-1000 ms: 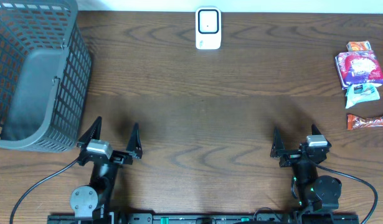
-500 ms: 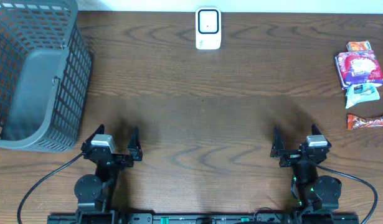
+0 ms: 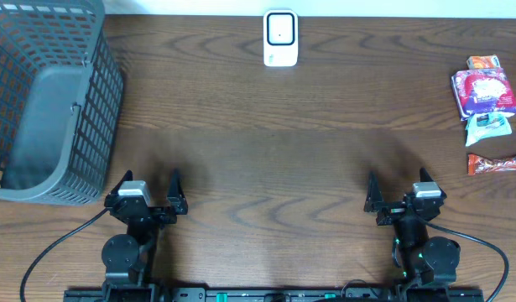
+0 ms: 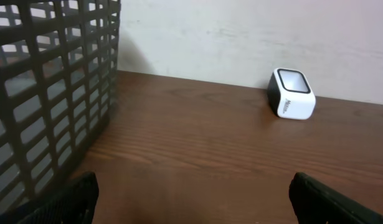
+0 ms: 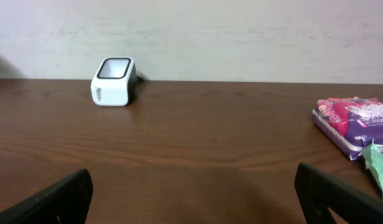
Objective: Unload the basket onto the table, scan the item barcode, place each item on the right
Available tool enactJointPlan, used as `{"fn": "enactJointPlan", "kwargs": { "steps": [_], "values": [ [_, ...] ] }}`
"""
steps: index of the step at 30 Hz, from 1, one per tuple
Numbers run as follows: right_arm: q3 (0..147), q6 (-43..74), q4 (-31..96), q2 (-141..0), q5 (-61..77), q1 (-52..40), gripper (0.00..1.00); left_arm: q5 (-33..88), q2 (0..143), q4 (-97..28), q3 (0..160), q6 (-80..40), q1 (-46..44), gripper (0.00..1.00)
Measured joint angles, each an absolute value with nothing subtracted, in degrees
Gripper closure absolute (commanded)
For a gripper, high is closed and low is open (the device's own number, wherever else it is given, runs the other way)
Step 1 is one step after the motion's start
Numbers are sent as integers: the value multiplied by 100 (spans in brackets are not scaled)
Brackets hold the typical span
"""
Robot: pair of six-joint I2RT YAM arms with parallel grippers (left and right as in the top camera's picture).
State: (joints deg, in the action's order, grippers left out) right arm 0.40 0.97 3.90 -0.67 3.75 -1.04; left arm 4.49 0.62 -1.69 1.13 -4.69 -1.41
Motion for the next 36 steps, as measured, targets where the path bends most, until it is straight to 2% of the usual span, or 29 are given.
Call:
{"fn": "enactJointPlan", "kwargs": {
  "steps": [36],
  "values": [
    [40,97,390,-67,375,-104,1,384,62,-183,113,134,-113,2]
  ]
}}
